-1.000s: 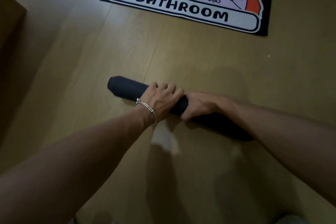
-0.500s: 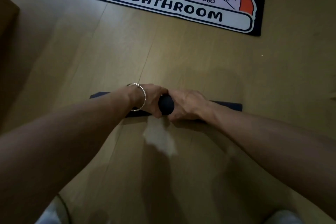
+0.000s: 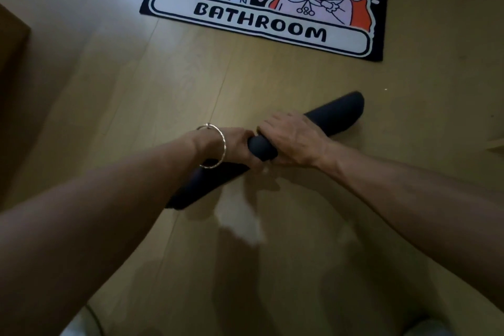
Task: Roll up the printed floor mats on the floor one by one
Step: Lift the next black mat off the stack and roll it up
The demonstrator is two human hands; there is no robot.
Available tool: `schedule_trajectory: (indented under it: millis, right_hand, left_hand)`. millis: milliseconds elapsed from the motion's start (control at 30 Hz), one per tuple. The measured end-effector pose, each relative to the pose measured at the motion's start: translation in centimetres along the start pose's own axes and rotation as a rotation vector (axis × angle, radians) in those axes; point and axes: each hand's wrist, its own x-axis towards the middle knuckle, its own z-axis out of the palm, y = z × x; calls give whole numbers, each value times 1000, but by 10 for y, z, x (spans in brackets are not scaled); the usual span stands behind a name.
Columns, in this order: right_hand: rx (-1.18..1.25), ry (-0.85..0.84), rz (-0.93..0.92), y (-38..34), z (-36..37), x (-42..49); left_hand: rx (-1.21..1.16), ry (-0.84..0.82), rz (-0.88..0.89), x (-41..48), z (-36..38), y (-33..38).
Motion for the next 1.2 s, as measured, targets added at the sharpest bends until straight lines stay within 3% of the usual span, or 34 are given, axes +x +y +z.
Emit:
schedule_trajectory:
  millis: [67, 133, 233, 367, 500, 700, 800, 1000, 1200]
  right_hand:
    - [-65, 107, -80, 5, -1, -3]
    - [-124, 199, -100, 9, -1, -3]
    - [-104, 142, 67, 15, 0, 0]
    - [287, 25, 531, 32, -8, 0]
    - [748, 115, 665, 38, -23, -8]
    - [1085, 180, 777, 36, -13, -11]
    - [1087, 203, 767, 43, -8, -27]
    - [1145, 217, 759, 65, -5, -88]
    - [960, 74, 1004, 72, 9, -168]
  left_hand:
    - [-311, -110, -43, -4, -2, 3]
    - [-516, -116, -77, -4, 3, 7]
    - [-514, 89, -120, 0, 9, 16]
    - [-403, 342, -174, 4, 9, 25]
    - [-466, 410, -183, 3, 10, 36]
    - [-995, 368, -169, 14, 18, 74]
    - [-1128, 288, -132, 17, 28, 91]
    - [-1280, 131, -120, 25, 53, 123]
    - [-1175, -30, -103, 31, 99, 183]
